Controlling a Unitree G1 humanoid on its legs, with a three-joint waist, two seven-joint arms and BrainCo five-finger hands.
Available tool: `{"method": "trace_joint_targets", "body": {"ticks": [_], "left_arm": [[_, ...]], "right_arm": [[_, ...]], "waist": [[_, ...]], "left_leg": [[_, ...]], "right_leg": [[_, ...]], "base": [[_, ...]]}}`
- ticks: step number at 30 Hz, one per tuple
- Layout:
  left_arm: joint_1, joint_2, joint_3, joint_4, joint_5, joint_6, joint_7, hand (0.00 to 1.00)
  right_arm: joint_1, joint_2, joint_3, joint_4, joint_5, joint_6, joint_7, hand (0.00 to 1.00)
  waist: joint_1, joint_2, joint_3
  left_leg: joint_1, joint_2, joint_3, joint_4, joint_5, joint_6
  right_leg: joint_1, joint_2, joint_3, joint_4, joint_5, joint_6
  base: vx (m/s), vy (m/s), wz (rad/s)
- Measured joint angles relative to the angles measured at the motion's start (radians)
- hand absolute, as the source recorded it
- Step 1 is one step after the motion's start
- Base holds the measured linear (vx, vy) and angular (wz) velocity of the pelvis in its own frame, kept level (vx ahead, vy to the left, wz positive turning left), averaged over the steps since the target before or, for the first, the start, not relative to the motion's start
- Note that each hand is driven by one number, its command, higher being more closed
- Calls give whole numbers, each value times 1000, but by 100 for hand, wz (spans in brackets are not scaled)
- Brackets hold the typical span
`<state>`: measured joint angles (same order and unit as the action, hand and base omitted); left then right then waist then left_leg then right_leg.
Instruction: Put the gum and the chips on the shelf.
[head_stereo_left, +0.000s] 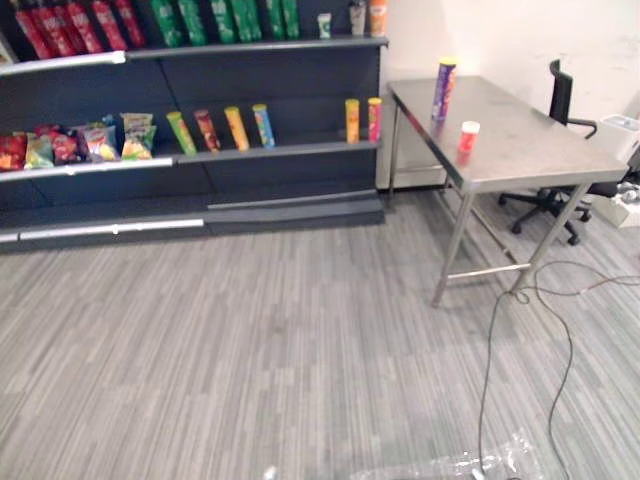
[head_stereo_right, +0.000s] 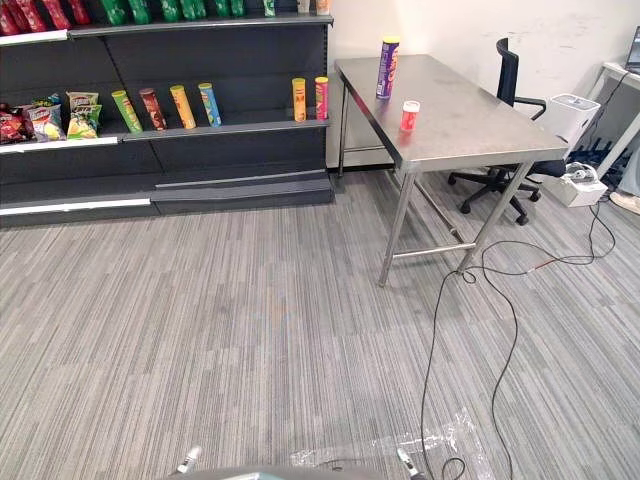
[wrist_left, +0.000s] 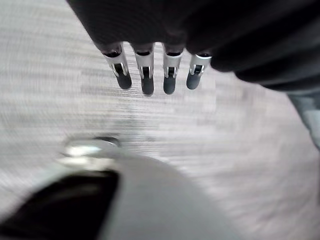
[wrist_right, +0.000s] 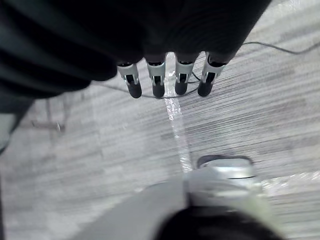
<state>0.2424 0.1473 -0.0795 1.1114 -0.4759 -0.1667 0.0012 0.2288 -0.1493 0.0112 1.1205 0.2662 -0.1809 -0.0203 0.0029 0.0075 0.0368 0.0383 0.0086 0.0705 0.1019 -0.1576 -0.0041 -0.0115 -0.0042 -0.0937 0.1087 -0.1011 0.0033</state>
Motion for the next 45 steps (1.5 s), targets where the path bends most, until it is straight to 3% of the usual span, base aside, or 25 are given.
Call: {"method": "trace_joint_targets", "body": {"ticks": [3,11,26,32,37,45], "left_arm": [[-11,-6,9,35,-44,-33,2,0],[-29,-18,30,73,-93,-43,33,0],[-44,-32,47,73,-92,-40,69,0],[-44,-38,48,73,-90,-36,135,0],[-46,-45,70,73,-86,-26,150,0],[-46,-47,87,72,-61,-25,163,0]], "right_arm": [[-7,18,-33,26,30,-45,-14,0],[-30,39,-100,74,51,-52,-18,0],[-39,45,-123,73,66,-53,-15,0],[-38,44,-123,73,79,-52,-3,0],[-38,44,-123,74,108,-53,26,0],[-37,49,-120,73,150,-92,64,0]], "waist": [[-3,-4,-1],[-4,0,18],[0,4,40],[-1,3,41],[-1,3,41],[0,-8,54]], "left_leg": [[26,13,47,-67,27,-13],[95,6,58,-124,36,-23],[123,12,75,-155,50,-34],[128,19,82,-168,54,-36],[131,19,85,-170,53,-38],[144,19,85,-166,52,-39]], "right_leg": [[44,3,-13,-93,50,4],[123,4,-33,-193,78,31],[138,11,-37,-202,77,35],[139,19,-35,-212,82,29],[140,20,-35,-213,82,29],[155,19,-37,-213,82,29]], "base": [[136,20,8],[115,18,0],[-26,-17,-1],[-18,-37,-3],[0,0,0],[-41,-14,0]]}}
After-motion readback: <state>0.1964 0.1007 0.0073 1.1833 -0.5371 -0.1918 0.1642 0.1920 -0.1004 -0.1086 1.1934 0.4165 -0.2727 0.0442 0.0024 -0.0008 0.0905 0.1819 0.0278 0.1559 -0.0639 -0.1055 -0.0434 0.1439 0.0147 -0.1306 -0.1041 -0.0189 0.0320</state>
